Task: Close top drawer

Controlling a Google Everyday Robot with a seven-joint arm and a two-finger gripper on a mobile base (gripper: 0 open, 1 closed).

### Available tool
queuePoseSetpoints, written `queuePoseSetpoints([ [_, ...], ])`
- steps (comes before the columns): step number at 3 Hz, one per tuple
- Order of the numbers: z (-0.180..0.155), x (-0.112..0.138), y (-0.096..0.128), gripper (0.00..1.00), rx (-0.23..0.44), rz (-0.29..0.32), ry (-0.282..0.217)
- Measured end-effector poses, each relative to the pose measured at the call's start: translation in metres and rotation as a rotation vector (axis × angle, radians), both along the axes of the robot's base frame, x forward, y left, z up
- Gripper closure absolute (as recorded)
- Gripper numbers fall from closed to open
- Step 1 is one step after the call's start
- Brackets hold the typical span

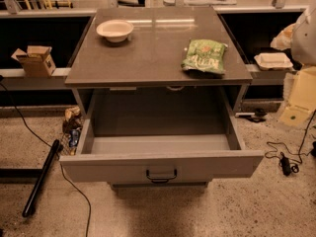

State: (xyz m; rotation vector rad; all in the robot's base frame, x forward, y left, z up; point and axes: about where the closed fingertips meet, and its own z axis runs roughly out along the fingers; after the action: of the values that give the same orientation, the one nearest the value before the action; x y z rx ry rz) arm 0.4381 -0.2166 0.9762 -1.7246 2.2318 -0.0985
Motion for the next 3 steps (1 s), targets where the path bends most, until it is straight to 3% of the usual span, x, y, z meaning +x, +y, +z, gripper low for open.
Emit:
queuePoseSetpoints([
  [2, -0.018, 0.0, 0.002, 0.0, 0.001, 0.013, 0.03],
  [3, -0.054, -0.011, 0.012, 0.0, 0.027, 0.05, 0.071],
])
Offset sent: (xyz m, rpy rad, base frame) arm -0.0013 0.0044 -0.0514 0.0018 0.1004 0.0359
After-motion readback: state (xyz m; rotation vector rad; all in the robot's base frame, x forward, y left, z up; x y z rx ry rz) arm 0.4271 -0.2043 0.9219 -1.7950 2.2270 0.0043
